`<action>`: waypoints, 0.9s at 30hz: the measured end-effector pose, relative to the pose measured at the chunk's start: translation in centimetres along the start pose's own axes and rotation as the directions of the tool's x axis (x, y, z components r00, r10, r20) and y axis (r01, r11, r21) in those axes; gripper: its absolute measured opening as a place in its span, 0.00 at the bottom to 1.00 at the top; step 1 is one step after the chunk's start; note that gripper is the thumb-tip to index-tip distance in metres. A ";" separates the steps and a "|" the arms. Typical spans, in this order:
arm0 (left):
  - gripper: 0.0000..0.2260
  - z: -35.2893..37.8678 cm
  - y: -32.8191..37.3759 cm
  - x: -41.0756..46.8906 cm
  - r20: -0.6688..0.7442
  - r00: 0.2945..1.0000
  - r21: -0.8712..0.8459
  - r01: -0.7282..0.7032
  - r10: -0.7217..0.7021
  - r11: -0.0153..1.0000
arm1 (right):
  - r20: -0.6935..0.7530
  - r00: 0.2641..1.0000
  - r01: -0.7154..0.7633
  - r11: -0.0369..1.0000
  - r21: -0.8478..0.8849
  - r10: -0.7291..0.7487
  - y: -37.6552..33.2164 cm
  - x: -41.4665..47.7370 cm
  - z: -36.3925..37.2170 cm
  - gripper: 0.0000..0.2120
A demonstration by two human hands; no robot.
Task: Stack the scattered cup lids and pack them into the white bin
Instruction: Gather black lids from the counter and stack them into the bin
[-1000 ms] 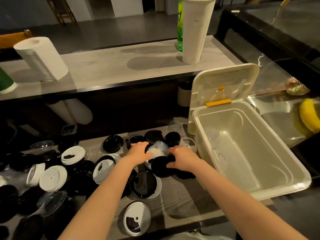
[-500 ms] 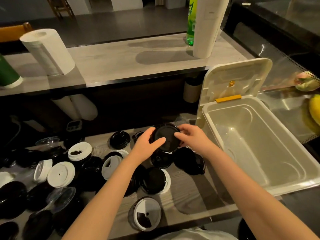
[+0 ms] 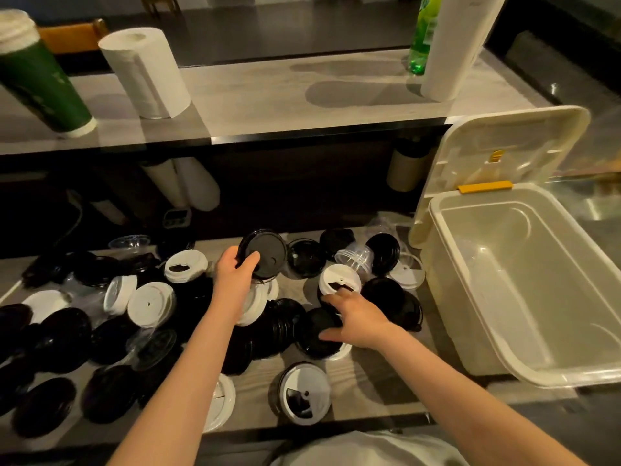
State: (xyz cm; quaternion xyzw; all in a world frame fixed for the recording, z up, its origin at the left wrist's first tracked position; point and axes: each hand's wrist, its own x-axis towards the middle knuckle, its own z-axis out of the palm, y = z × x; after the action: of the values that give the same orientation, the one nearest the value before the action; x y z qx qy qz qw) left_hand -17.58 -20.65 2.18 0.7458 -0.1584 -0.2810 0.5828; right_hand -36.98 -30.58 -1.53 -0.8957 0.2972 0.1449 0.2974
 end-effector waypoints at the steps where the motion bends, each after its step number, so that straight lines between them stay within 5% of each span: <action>1: 0.04 -0.4 -0.2 0.0 -0.013 1.000 0.008 0.018 -0.018 1.000 | 0.036 0.999 0.010 0.995 -0.104 -0.006 -0.4 0.2 0.7 0.42; 4: 0.04 -1.2 -0.9 -0.1 -0.034 0.998 0.007 0.056 -0.056 0.998 | 0.067 0.998 0.015 0.957 -0.290 0.005 -1.4 1.1 2.5 0.47; 8: 0.04 -1.8 -0.9 -0.6 -0.029 0.998 -0.021 0.059 -0.060 0.998 | -0.003 1.000 0.012 0.971 -0.239 -0.013 -1.6 1.2 2.8 0.45; 17: 0.05 -1.0 -0.8 -1.0 0.103 0.989 -0.095 0.112 -0.102 0.989 | -0.405 0.914 0.196 0.914 0.357 -0.038 -3.6 -0.5 -2.8 0.45; 22: 0.07 0.1 0.1 -2.6 0.243 0.966 -0.185 0.137 -0.089 0.973 | -0.445 0.880 0.322 0.899 0.297 -0.168 -6.1 -0.1 -3.4 0.43; 27: 0.15 -0.4 -0.6 -3.5 0.377 0.914 -0.249 0.256 -0.149 0.934 | -0.455 0.876 0.294 0.926 0.238 -0.162 -6.8 -0.6 -2.6 0.44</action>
State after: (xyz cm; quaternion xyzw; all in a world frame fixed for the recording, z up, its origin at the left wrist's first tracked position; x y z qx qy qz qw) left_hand -20.19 -18.16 2.50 0.6011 -0.1376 -0.4896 0.6164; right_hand -33.00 -27.56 3.83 -0.8787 0.2646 -0.1379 0.3726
